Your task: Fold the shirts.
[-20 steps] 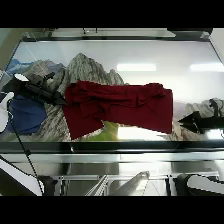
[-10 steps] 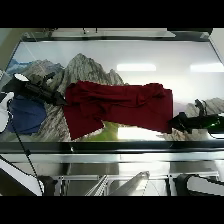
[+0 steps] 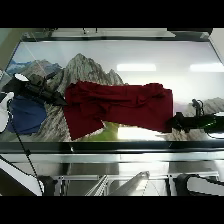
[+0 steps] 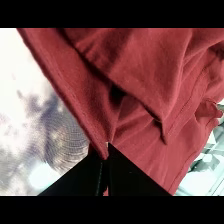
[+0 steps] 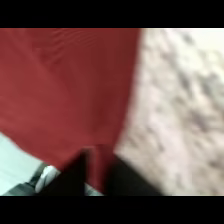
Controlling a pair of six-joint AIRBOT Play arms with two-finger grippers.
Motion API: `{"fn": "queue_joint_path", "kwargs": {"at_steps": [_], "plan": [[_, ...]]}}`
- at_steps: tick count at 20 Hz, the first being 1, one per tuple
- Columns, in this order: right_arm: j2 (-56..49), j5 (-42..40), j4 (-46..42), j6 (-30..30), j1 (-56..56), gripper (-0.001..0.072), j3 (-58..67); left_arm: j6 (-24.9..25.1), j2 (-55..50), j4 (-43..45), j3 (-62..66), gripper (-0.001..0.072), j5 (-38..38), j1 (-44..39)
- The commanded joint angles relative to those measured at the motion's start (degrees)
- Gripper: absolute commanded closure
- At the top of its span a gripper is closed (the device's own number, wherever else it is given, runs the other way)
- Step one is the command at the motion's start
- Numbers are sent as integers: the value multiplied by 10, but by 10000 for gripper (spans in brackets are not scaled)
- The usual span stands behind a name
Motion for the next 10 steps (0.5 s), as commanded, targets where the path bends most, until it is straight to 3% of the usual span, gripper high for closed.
{"fn": "queue_joint_path", "kwargs": {"at_steps": [1, 4, 7, 10], "plan": [[2, 21, 19, 0, 1, 696, -4, -1, 0, -6, 1, 681, -7, 0], [2, 57, 109, -38, 1, 697, 0, -1, 0, -62, 6, 684, -83, 4], [28, 178, 258, -85, 0, 697, 40, -34, 10, -178, 49, 690, -209, 9], [114, 235, 407, -90, -5, 697, 130, -54, 85, -342, 80, 689, -211, 13]]}}
